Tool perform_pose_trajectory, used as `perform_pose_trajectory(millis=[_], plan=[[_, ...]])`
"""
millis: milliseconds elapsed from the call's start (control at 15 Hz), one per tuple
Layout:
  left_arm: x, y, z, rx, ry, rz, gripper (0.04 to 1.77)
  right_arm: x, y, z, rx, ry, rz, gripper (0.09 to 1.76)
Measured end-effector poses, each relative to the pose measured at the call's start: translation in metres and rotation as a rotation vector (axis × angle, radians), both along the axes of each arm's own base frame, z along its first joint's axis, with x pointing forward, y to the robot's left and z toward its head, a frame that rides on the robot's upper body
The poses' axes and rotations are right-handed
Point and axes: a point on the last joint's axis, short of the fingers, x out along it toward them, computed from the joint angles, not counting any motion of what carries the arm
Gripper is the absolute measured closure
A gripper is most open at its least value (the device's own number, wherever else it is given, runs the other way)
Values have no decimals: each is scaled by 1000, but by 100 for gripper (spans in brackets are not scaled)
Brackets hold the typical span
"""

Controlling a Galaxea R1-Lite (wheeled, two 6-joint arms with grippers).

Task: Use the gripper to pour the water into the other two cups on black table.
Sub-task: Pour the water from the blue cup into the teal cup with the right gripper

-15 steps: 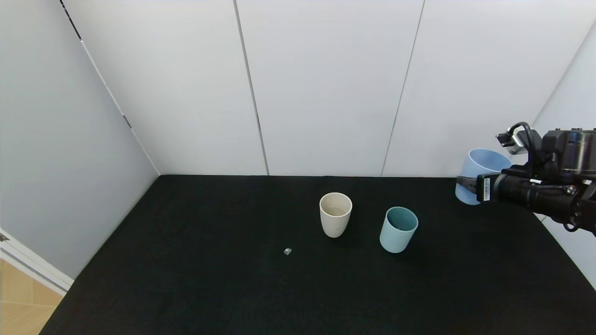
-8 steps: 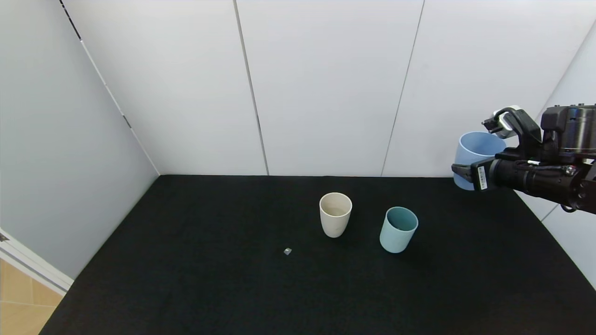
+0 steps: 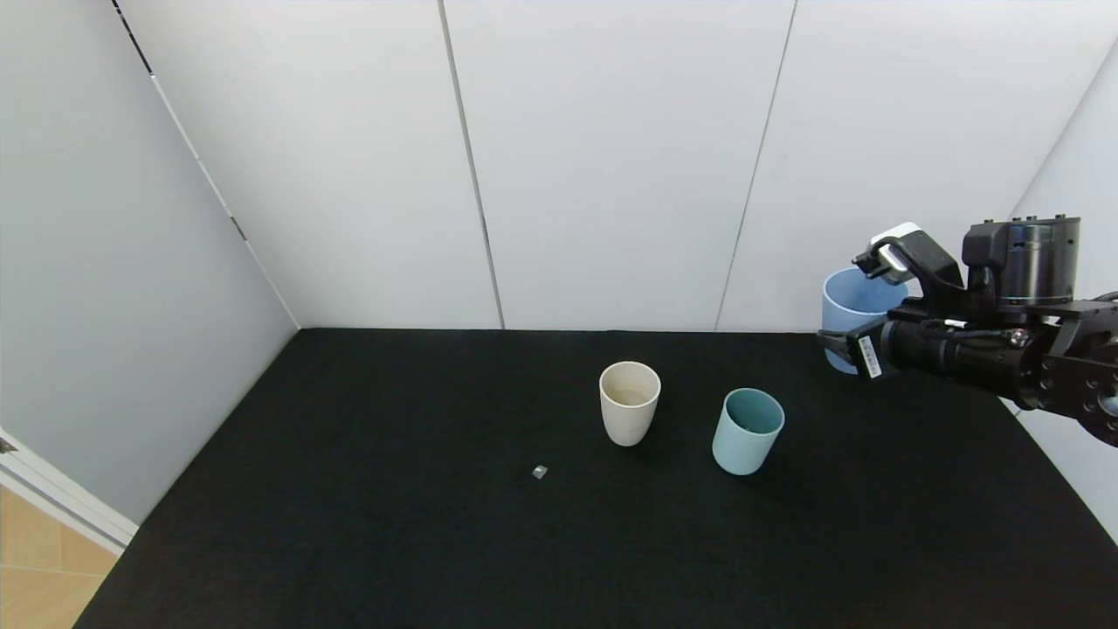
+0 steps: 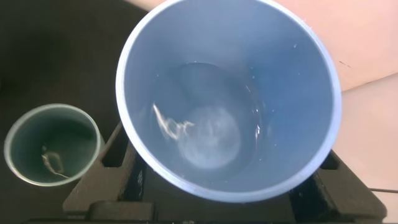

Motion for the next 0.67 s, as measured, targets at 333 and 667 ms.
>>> perform_pose_trajectory(millis=[333, 667], plan=[[0, 0, 0, 0, 0, 0, 9, 7, 5, -14, -81, 35, 30, 58], [0, 0, 0, 0, 0, 0, 9, 10, 6, -19, -178, 49, 49, 59]])
